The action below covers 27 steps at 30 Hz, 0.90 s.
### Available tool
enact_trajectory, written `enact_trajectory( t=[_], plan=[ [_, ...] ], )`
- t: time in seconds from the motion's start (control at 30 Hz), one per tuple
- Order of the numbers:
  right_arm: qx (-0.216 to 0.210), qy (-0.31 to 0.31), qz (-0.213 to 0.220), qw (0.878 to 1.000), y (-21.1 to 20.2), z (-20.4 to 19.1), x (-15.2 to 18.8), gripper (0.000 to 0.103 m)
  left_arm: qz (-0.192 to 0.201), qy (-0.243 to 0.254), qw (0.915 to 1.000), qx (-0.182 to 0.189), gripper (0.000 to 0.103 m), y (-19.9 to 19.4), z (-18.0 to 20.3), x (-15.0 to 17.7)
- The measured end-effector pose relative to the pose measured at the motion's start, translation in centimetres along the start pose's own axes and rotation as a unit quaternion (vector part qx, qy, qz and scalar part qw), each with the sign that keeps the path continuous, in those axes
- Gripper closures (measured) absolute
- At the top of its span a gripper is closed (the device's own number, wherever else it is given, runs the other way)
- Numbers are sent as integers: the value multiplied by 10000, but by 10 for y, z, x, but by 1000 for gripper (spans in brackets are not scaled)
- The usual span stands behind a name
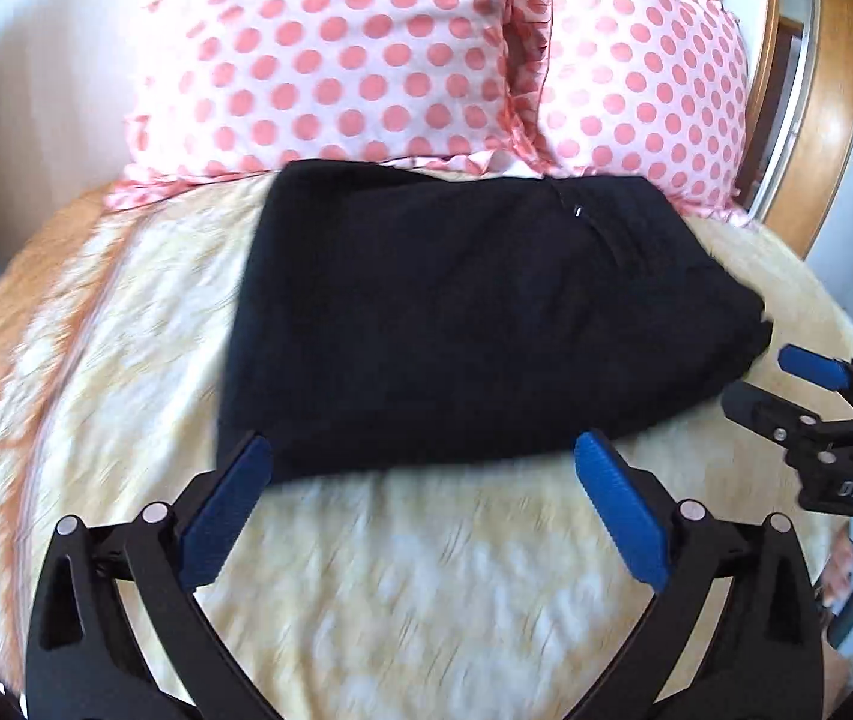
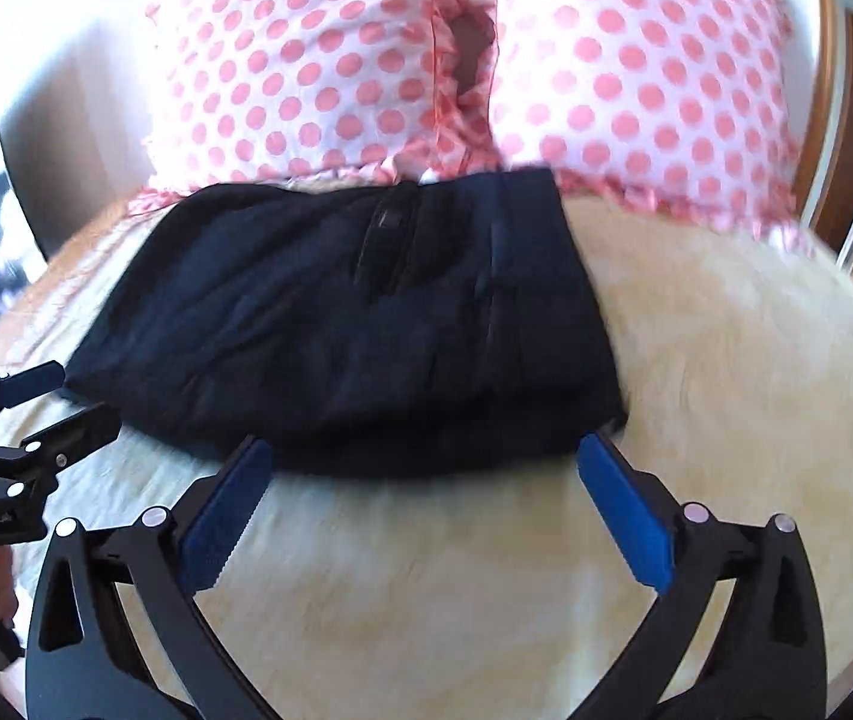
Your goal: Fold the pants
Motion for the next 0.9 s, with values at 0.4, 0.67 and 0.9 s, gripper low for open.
enact_trajectory(
  t=[0.4, 0.67, 0.9],
  plan=[
    [159, -70, -107, 9998, -9, -25, 37, 1, -168, -426, 9981, -420, 2, -31, -17, 46],
    [262, -170, -120, 9994, -12, -31, 41, 1, -180, -157, 9987, -457, 2, -29, -10, 49],
    [392, -280, -75, 9988, -16, -34, 48, 1, -132, 44, 9982, -586, 2, -28, -5, 53]
  ],
)
Point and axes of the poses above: each gripper's, at about its wrist camera, not at the fingertips, and y roughly the way its jaws point, z to its right, x to its underside, the point moved 1 cm from there along y, roughly the way its jaws point, and after that the axes turned 13 degrees about z, right-handed, at the moved point
